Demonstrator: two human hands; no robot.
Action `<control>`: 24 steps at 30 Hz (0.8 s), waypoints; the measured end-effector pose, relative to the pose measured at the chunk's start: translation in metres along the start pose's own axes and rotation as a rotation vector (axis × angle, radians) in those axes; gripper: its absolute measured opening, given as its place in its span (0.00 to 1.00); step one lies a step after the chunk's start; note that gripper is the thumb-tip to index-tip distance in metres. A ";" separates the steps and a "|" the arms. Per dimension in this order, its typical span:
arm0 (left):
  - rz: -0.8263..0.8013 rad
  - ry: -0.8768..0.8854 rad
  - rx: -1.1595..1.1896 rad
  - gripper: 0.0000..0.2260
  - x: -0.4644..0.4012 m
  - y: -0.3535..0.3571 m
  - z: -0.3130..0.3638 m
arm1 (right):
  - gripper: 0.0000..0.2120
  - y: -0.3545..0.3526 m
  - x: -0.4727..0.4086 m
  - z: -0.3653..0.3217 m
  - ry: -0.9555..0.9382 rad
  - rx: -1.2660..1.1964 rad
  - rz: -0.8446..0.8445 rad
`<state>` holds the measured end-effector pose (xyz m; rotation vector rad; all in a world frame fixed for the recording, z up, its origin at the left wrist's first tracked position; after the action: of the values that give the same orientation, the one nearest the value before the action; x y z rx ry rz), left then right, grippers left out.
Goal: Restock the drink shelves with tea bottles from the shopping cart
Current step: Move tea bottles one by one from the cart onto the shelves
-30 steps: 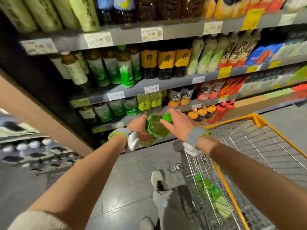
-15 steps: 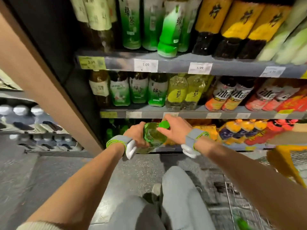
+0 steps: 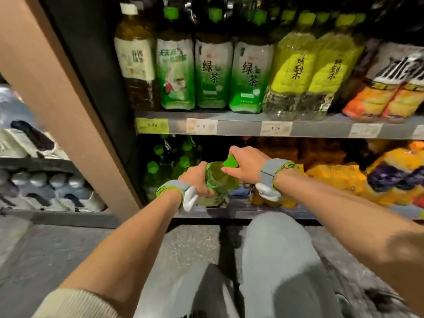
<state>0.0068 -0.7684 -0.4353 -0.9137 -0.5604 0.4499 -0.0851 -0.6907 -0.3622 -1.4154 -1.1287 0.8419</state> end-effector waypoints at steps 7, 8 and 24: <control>0.046 -0.016 0.180 0.32 -0.011 0.032 -0.022 | 0.21 0.020 -0.011 -0.012 -0.032 0.199 -0.020; 0.067 -0.003 0.191 0.32 -0.015 0.033 -0.023 | 0.21 0.020 -0.013 -0.011 -0.033 0.215 -0.012; 0.163 -0.128 0.428 0.26 -0.070 0.071 -0.037 | 0.20 0.061 -0.064 0.023 0.078 0.182 -0.011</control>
<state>-0.0330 -0.7939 -0.5312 -0.5234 -0.4822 0.7474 -0.1140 -0.7420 -0.4320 -1.2792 -0.9745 0.8526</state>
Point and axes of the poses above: each hand's wrist, its own x-axis away from the middle knuckle, its own y-axis out of the palm, z = x × y, the point moved 9 cm from there along -x, towards the middle knuckle, and after that the axes turned 1 degree about -y, right-handed, at the moved point
